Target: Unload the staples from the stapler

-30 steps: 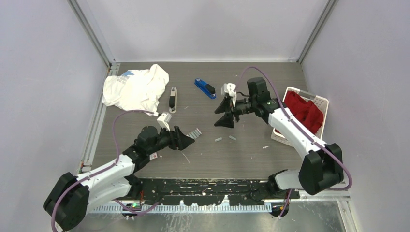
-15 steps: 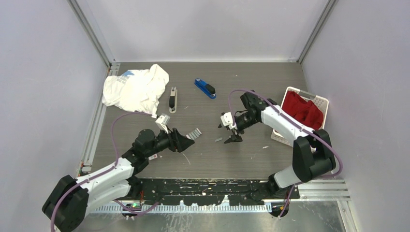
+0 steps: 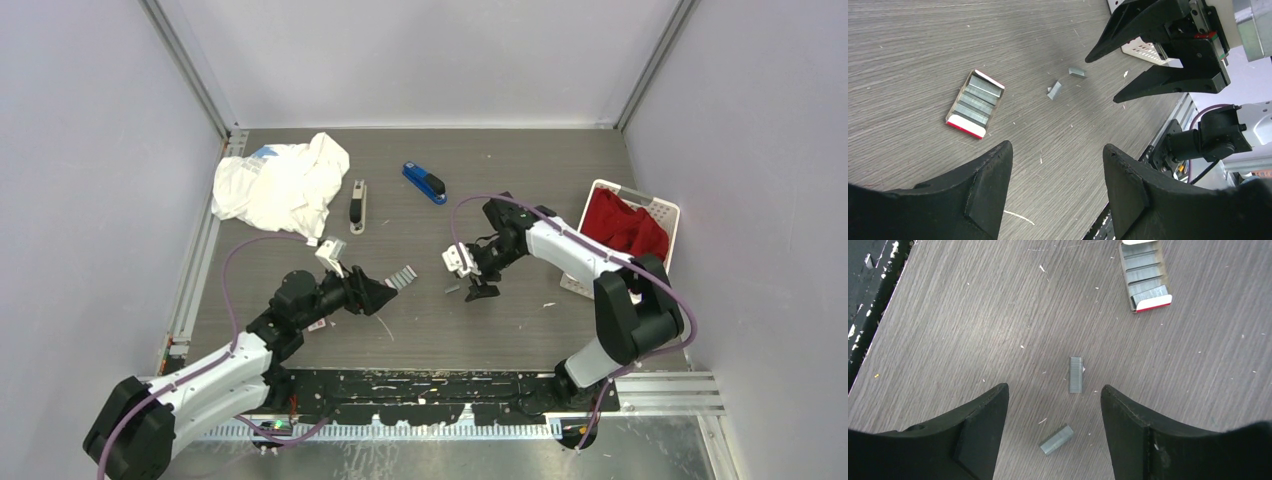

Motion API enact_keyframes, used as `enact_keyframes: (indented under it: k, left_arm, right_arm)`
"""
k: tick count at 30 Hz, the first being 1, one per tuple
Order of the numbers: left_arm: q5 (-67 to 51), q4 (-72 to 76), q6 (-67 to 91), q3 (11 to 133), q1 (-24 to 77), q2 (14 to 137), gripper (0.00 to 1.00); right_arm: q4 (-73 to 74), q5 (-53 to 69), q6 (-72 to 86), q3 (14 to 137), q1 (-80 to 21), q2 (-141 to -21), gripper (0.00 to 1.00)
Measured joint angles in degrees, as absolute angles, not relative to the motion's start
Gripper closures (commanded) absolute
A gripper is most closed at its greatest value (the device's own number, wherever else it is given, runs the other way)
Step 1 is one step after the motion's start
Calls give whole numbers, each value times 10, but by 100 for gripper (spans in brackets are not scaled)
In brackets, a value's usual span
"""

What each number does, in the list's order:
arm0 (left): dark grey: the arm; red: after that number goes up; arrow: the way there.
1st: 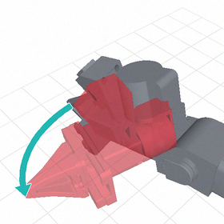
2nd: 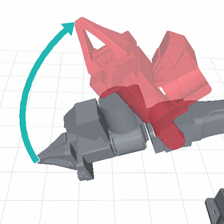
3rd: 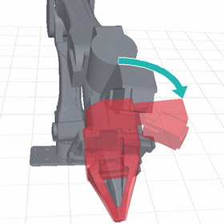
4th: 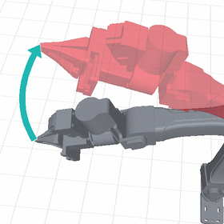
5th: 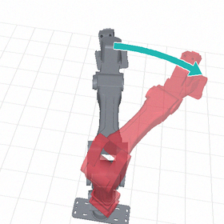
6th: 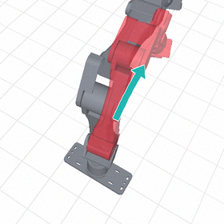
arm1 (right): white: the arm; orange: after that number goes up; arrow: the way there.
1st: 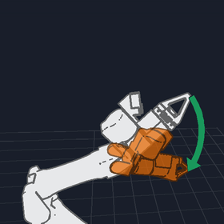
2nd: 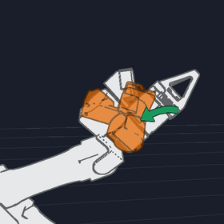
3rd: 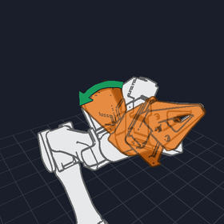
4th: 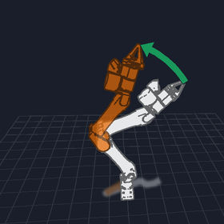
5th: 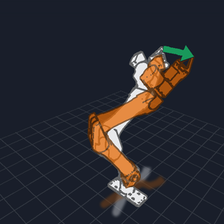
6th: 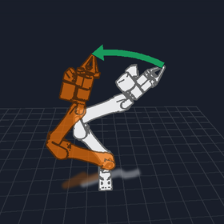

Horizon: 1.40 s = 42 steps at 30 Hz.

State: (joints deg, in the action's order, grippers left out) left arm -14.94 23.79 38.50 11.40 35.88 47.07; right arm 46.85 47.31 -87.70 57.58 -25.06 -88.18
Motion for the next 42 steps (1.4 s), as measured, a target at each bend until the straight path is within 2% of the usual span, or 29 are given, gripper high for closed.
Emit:
enact_keyframes:
  k: [11,22,27,33,37,42]
  left_arm:
    - [-144,234,381,110,359,473,34]
    - [-179,264,369,112,361,529,34]
    - [-173,260,332,145,404,579,34]
    - [-145,298,200,200,500,660,35]
    - [-160,368,116,214,506,759,37]
    - [-166,387,54,273,506,887,41]
  right_arm:
    - [459,446,-853,576,-263,-902,30]
    - [461,440,-827,597,-265,-904,29]
    - [468,450,-802,618,-247,-903,30]
    - [477,466,-774,635,-211,-887,30]
    - [477,472,-750,637,-196,-873,30]
    - [476,481,-719,650,-180,-868,32]
